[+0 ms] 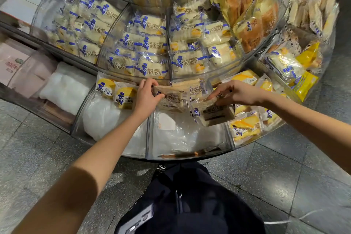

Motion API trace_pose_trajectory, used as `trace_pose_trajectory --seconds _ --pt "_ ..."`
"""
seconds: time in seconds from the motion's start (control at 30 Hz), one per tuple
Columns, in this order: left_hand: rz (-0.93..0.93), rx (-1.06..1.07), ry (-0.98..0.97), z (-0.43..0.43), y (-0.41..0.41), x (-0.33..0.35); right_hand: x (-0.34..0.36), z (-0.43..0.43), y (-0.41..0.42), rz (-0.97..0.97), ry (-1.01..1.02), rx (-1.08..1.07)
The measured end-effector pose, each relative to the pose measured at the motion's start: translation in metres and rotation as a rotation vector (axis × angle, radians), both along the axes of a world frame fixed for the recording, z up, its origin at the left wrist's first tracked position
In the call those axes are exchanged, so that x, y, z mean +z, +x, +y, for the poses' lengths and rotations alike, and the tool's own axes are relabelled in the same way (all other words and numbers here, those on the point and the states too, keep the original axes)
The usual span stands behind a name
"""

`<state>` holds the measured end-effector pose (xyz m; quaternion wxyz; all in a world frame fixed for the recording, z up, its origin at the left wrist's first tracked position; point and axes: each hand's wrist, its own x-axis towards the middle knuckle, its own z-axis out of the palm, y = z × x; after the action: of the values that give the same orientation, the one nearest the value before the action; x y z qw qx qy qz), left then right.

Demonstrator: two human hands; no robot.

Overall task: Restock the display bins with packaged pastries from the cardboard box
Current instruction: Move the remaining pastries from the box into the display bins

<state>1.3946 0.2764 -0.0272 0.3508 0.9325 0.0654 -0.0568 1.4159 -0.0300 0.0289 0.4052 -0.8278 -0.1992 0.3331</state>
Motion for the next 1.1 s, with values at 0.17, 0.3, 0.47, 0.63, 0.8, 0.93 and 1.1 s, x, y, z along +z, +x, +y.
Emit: trace_pose_trajectory --seconds 0.17,0.3,0.47,0.63,0.8,0.93,1.1 --pt "-0.056 0.043 0.015 -0.004 -0.005 -0.006 -0.015 0.021 -0.010 -0.101 0.062 -0.089" --pt "-0.116 -0.098 0.121 -0.003 -0.010 -0.011 -0.029 0.033 -0.004 -0.439 -0.050 -0.015" --pt "-0.374 -0.454 0.304 -0.007 -0.022 -0.028 -0.052 0.040 -0.008 -0.534 -0.141 -0.157" --pt "-0.290 -0.755 0.569 -0.021 -0.030 -0.047 -0.066 0.046 -0.018 -0.593 -0.133 -0.297" --pt "-0.207 -0.735 0.668 -0.024 -0.018 -0.046 -0.081 0.028 -0.022 -0.843 -0.361 0.092" --pt "-0.177 -0.719 0.741 -0.025 -0.017 -0.041 -0.089 0.020 -0.025 -0.890 -0.527 0.327" --pt "-0.212 -0.666 0.709 -0.030 -0.017 -0.037 -0.099 0.024 -0.026 -0.851 -0.589 0.269"
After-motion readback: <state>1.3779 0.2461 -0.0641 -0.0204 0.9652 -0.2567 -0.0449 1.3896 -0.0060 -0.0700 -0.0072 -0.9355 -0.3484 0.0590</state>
